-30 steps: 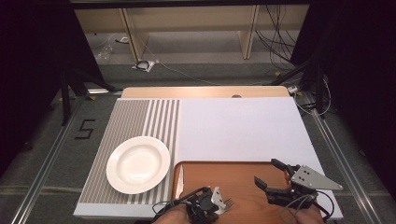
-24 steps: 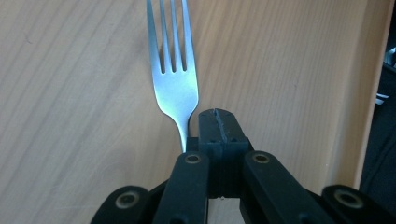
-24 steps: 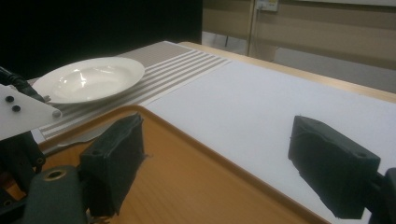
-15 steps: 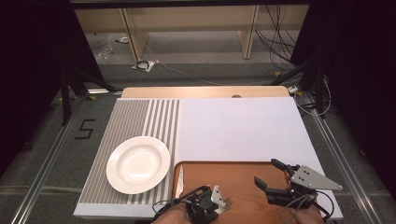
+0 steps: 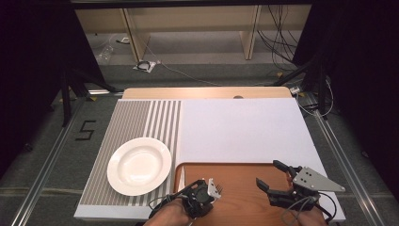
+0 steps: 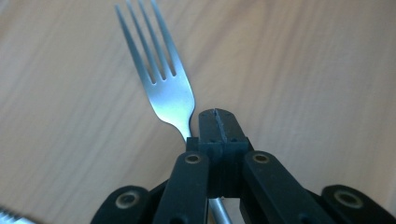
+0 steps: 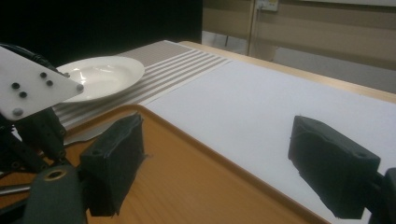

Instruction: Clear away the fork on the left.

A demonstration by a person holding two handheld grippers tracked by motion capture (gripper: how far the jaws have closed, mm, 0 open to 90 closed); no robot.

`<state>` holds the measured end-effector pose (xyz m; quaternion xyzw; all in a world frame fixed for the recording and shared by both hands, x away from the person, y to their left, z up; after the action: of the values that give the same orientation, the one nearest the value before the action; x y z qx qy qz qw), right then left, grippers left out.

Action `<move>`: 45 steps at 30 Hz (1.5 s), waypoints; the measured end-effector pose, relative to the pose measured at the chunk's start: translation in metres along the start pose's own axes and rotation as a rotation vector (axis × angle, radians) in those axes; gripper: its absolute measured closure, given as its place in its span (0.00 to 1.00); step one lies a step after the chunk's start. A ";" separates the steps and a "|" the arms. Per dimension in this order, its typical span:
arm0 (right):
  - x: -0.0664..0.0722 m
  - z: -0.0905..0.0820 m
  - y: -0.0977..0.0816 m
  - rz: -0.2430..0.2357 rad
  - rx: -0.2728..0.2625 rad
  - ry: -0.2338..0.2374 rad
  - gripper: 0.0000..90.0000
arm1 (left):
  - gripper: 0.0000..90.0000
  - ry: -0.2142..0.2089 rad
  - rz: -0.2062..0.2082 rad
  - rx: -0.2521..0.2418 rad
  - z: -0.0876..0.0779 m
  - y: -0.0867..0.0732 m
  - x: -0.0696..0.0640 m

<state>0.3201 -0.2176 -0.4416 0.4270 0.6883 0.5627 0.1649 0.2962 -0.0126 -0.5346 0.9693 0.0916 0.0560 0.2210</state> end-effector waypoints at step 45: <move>-0.001 0.001 0.000 0.008 -0.001 0.002 0.21 | 0.99 0.094 -0.110 0.093 -0.015 -0.036 0.039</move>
<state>0.3209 -0.2177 -0.4422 0.4291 0.6863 0.5643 0.1622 0.3263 0.0329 -0.5344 0.9683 0.1576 0.0850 0.1739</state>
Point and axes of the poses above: each handheld gripper's, and its own axes: z roughly forward along the jaws, y roughly out of its top, x roughly to its left, the point moved 8 cm from there along z, roughly forward along the jaws, and after that the axes turned 15 degrees about z, right-handed, at the moved point
